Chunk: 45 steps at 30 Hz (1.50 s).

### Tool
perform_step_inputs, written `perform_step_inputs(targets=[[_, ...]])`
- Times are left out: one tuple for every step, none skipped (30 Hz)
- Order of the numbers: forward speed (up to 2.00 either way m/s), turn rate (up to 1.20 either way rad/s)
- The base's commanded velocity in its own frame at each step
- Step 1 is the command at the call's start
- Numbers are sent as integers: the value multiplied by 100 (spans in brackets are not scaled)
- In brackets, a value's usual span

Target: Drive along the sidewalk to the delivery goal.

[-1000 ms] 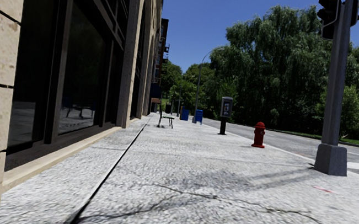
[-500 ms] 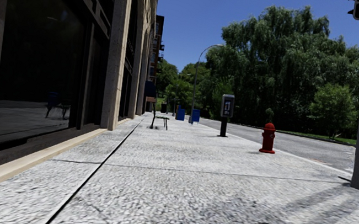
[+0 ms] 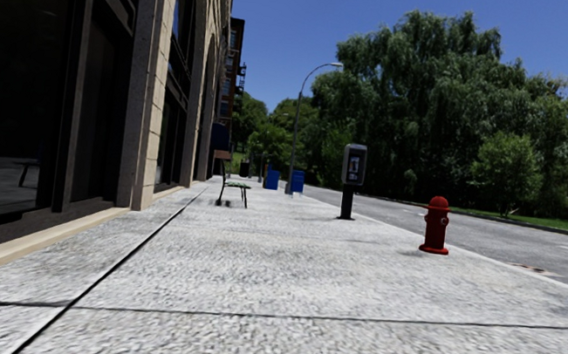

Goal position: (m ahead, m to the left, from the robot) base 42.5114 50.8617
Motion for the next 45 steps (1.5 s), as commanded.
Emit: perform_step_inputs(targets=[[200, -24], [200, -24], [200, -24], [200, -24], [200, -24], [200, -24], [200, -24], [200, -24], [200, -24], [200, -24], [200, -24], [200, -24], [200, -24], [200, -24], [200, -24], [200, -24], [200, -24], [200, 0], [200, 0], [200, 0], [200, 0], [200, 0], [200, 0], [200, 0], [200, 0], [200, 0], [200, 0], [200, 0], [200, 0], [200, 0], [200, 0], [200, 0], [200, 0], [200, 0], [200, 0], [200, 0], [200, 0], [200, 0], [200, 0], [200, 0], [200, 0], [200, 0], [200, 0], [200, 0], [200, 0]])
